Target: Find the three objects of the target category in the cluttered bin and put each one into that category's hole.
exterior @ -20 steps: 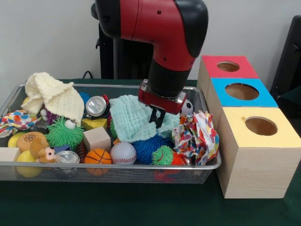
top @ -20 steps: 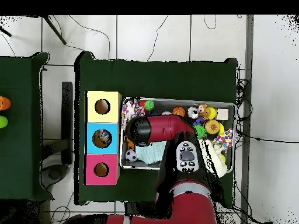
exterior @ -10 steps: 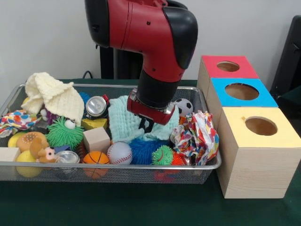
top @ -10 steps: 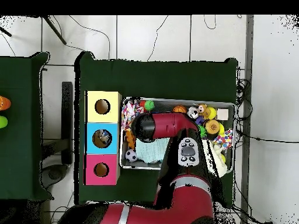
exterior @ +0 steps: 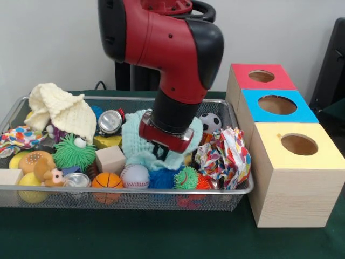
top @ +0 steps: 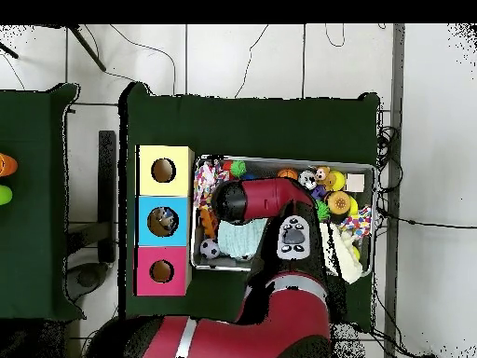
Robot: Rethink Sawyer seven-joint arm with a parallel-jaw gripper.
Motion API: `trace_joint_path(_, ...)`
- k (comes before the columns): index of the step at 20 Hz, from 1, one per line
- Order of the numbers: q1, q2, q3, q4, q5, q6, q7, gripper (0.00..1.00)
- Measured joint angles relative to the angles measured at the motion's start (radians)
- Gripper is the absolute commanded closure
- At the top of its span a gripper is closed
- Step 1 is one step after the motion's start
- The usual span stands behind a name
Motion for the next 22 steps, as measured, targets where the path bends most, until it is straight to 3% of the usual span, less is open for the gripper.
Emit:
trace_joint_path(2, -0.013, -0.001, 0.001, 0.004, -0.013, -0.017, 0.0, 1.0)
trace_joint_path(6, -0.113, -0.003, 0.029, 0.03, -0.105, -0.117, 0.0, 1.0)
trace_joint_path(11, -0.305, -0.002, 0.108, 0.06, -0.264, -0.214, -0.009, 1.0)
trace_joint_path(12, -0.378, -0.02, 0.169, 0.083, -0.303, -0.217, -0.024, 1.0)
trace_joint_path(16, -0.531, -0.044, 0.311, 0.127, -0.358, -0.199, -0.1, 1.0)
trace_joint_path(19, -0.662, -0.046, 0.437, 0.16, -0.395, -0.169, -0.226, 1.0)
trace_joint_path(22, -0.743, -0.038, 0.521, 0.177, -0.416, -0.14, -0.353, 1.0)
